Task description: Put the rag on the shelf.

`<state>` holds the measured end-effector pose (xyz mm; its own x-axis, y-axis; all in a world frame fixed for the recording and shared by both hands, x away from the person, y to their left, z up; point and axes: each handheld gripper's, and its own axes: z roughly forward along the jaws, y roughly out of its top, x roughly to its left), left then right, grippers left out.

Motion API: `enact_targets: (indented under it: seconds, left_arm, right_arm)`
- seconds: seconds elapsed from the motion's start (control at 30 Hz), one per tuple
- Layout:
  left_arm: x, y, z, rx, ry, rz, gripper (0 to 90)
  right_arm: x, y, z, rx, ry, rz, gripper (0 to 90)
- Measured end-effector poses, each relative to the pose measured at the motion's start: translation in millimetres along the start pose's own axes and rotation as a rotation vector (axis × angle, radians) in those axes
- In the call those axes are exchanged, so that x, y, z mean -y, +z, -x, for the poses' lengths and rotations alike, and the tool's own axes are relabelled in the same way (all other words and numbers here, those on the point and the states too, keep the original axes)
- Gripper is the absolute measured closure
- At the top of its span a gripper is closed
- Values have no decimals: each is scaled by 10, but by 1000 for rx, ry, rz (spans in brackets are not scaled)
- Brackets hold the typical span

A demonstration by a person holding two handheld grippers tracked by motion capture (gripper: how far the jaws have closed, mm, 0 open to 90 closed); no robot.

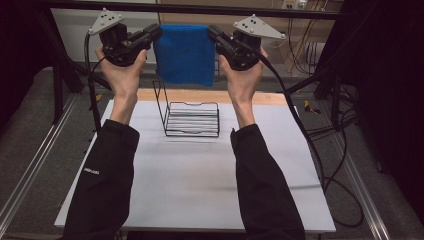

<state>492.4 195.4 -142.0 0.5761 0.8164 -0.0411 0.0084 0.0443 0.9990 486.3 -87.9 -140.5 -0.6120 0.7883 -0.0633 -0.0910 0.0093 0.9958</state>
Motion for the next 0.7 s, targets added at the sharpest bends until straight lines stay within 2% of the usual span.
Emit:
enact_targets:
  seconds: [0.13, 0.43, 0.7]
  left_arm:
    - [0, 37, -20, -7, 9, 2, 848]
    - [8, 124, -116, -22, 3, 2, 848]
    - [6, 222, -157, -40, 27, -10, 847]
  right_arm:
    - [-18, 53, 35, 9, -1, -2, 869]
    - [36, 163, 64, 10, 1, -7, 868]
    - [77, 266, 127, 23, 6, -18, 868]
